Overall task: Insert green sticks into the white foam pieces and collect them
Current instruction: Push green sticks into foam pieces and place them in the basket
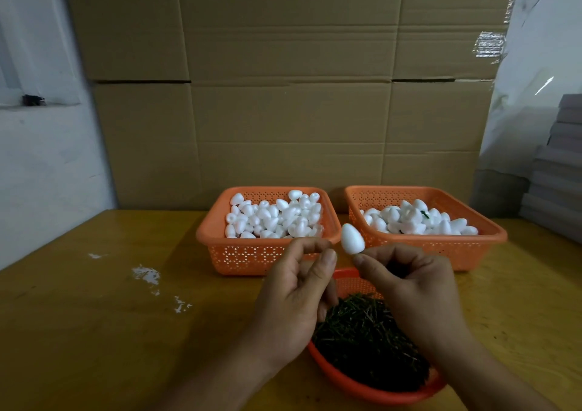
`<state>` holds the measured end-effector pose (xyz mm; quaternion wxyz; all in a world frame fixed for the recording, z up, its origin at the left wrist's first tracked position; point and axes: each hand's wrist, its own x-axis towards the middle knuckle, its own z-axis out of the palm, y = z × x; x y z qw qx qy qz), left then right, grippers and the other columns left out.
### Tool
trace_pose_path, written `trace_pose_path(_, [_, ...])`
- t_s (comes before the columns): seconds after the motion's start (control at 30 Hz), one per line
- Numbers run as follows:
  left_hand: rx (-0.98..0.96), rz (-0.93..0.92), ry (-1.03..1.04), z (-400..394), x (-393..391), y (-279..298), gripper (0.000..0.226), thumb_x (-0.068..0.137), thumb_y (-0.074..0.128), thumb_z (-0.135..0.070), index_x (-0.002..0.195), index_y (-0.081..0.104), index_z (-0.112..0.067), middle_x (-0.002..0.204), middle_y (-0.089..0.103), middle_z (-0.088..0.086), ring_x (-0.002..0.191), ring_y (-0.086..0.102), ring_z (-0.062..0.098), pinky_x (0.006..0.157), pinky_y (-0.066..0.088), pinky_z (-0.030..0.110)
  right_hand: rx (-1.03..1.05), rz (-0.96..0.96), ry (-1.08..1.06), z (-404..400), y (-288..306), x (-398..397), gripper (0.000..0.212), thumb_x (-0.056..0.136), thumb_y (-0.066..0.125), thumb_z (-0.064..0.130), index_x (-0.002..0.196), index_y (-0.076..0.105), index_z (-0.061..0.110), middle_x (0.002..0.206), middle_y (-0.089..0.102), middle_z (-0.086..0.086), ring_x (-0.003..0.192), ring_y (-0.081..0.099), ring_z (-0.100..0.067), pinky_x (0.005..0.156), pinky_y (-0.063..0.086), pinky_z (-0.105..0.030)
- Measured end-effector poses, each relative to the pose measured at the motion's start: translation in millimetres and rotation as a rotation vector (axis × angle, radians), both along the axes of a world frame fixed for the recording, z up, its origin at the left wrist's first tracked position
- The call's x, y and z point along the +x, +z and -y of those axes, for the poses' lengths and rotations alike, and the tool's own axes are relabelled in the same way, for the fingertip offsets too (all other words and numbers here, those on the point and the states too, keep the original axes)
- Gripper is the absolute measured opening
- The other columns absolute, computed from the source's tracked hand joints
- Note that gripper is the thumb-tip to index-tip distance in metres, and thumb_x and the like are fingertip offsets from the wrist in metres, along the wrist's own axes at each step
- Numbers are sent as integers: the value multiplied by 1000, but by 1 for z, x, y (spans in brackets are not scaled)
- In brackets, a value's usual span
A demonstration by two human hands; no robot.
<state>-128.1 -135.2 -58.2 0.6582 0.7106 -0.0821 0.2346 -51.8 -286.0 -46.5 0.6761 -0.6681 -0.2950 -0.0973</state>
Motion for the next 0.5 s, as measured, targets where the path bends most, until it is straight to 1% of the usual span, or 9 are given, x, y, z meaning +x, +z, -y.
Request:
trace_pose_path(0.03, [6, -5, 1, 0, 0, -1, 23, 94, 54, -54, 107, 62, -37, 67, 61, 0, 53, 52, 11, 48, 40, 17, -12, -8, -41, 3, 0, 6, 6, 75, 79, 23, 72, 78, 17, 70, 74, -9, 61, 66, -25, 60, 53, -28])
trace_pose_path(0.07, [11, -9, 3, 0, 0, -1, 21, 95, 53, -52, 105, 62, -36, 67, 61, 0, 53, 52, 11, 48, 40, 17, -24, -6, -88, 7, 0, 14, 6, 78, 80, 19, 73, 78, 19, 70, 74, -6, 61, 67, -22, 62, 54, -29])
trace_pose_path(0.13, [19, -16, 5, -1, 0, -1, 19, 94, 52, -48, 100, 63, -34, 66, 61, -1, 53, 52, 11, 48, 40, 16, -34, 1, -193, 16, 0, 31, 13, 83, 79, 16, 73, 77, 23, 70, 75, 4, 60, 67, -6, 60, 54, -20])
trace_pose_path(0.17, [22, -20, 6, -1, 0, -2, 19, 93, 52, -47, 99, 63, -32, 66, 60, 0, 52, 51, 11, 48, 40, 16, -46, 5, -245, 20, 1, 41, 14, 85, 78, 17, 74, 76, 26, 70, 75, 9, 60, 66, 0, 59, 53, -19])
trace_pose_path(0.23, [29, -28, 5, -2, 0, -2, 22, 92, 52, -47, 97, 64, -28, 64, 59, 0, 52, 51, 12, 47, 39, 16, -90, -1, -358, 30, 2, 65, 14, 87, 77, 21, 76, 74, 28, 66, 73, 15, 56, 64, 3, 55, 49, -23])
trace_pose_path(0.3, [36, -33, 1, -1, 0, -3, 24, 92, 53, -46, 96, 64, -26, 64, 59, 1, 51, 50, 12, 47, 39, 16, -186, 6, -490, 39, 4, 92, 9, 89, 74, 26, 81, 77, 23, 58, 68, 11, 47, 59, 1, 50, 45, -27])
trace_pose_path(0.37, [45, -37, -4, -1, 0, -3, 22, 92, 52, -45, 94, 64, -26, 64, 59, 2, 50, 49, 12, 47, 38, 16, -344, 22, -636, 47, 5, 118, 18, 92, 70, 33, 86, 78, 18, 59, 66, 8, 50, 61, -7, 50, 52, -35])
trace_pose_path(0.43, [52, -42, -14, -1, 0, -4, 21, 93, 52, -44, 93, 64, -27, 64, 59, 2, 51, 49, 12, 47, 38, 16, -517, 46, -778, 54, 5, 137, 27, 93, 66, 38, 79, 76, 18, 60, 66, 2, 55, 62, -22, 55, 55, -40])
trace_pose_path(0.5, [57, -46, -20, -2, 1, -4, 21, 93, 53, -45, 93, 65, -27, 65, 59, 2, 51, 50, 11, 47, 38, 16, -639, 59, -857, 58, 6, 152, 38, 94, 64, 35, 62, 68, 16, 53, 61, -2, 49, 59, -23, 49, 49, -32])
